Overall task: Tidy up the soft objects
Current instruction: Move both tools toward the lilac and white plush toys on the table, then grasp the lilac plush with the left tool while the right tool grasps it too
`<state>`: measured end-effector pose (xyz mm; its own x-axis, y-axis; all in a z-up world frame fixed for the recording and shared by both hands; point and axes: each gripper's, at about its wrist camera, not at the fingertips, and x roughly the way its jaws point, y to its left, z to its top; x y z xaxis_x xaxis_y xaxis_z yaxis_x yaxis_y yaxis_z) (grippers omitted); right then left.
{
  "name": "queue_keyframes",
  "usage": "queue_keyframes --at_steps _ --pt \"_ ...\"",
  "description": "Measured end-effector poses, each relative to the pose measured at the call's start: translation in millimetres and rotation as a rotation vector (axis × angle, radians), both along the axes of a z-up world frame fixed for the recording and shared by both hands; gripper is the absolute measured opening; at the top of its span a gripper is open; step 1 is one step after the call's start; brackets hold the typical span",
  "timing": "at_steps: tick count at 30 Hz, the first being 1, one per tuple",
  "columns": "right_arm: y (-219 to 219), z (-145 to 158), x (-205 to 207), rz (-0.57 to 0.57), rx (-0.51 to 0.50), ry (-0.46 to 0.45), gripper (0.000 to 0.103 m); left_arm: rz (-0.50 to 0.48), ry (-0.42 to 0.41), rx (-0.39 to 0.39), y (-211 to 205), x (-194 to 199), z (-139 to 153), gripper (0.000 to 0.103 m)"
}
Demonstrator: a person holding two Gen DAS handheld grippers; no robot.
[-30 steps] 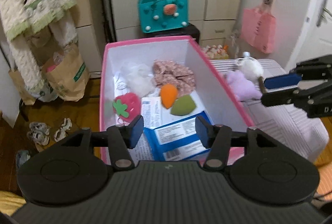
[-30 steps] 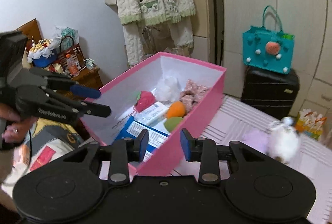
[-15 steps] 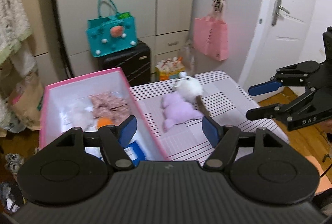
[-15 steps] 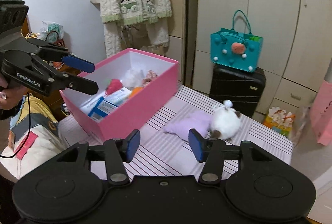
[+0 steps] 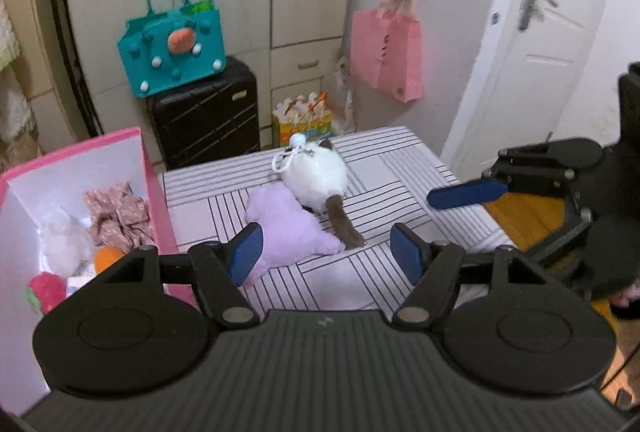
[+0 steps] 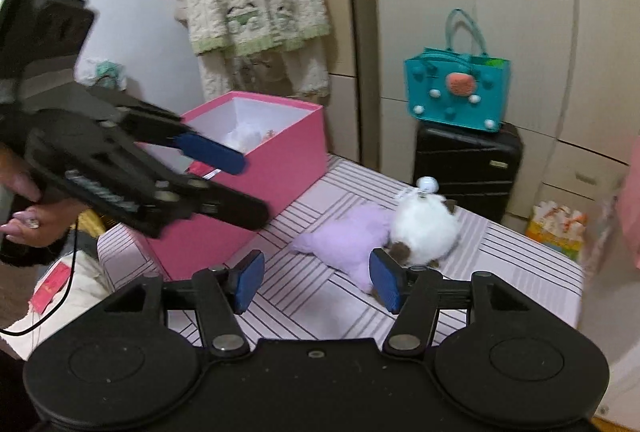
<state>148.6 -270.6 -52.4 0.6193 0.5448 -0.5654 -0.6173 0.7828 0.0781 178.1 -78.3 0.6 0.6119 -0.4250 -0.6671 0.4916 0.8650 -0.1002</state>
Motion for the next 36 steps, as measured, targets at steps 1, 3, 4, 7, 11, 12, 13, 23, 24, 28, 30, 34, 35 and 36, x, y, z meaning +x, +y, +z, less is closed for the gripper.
queue_keyframes --at_steps 1,3,4,7,11,12,13,23,24,28,30,34,35,36 --pt "3 -6 5 0.018 -0.006 -0.005 0.064 0.013 0.013 -0.002 -2 7 -5 0.069" --pt "8 -18 12 0.045 -0.024 -0.02 0.064 0.037 0.037 -0.005 -7 18 -15 0.068" --pt "12 -26 18 0.062 -0.041 -0.026 0.064 0.054 0.049 -0.006 -9 23 -20 0.068" --pt "18 -43 35 0.085 -0.05 -0.03 0.063 0.08 0.06 -0.009 -15 35 -34 0.068" --pt "23 -63 53 0.082 -0.062 -0.049 0.063 0.116 0.094 -0.004 -21 49 -51 0.068" --pt "25 -65 54 0.085 -0.067 -0.056 0.063 0.126 0.098 -0.005 -22 52 -54 0.067" --pt "27 -68 57 0.089 -0.075 -0.062 0.063 0.138 0.099 -0.001 -24 55 -57 0.067" --pt "39 -91 77 0.081 -0.124 -0.051 0.063 0.264 0.048 0.021 -29 75 -80 0.066" --pt "39 -93 78 0.082 -0.126 -0.048 0.063 0.268 0.052 0.022 -29 77 -82 0.066" --pt "38 -100 83 0.073 -0.118 -0.027 0.063 0.295 0.1 0.015 -28 85 -92 0.066" --pt "39 -101 85 0.067 -0.111 -0.021 0.063 0.302 0.118 0.003 -30 89 -97 0.066" --pt "37 -104 87 0.059 -0.09 -0.02 0.063 0.306 0.138 0.0 -32 90 -105 0.066" --pt "36 -105 87 0.057 -0.086 -0.018 0.063 0.306 0.141 -0.001 -33 90 -106 0.066" --pt "36 -105 87 0.054 -0.081 -0.017 0.063 0.307 0.145 -0.003 -34 89 -107 0.067"
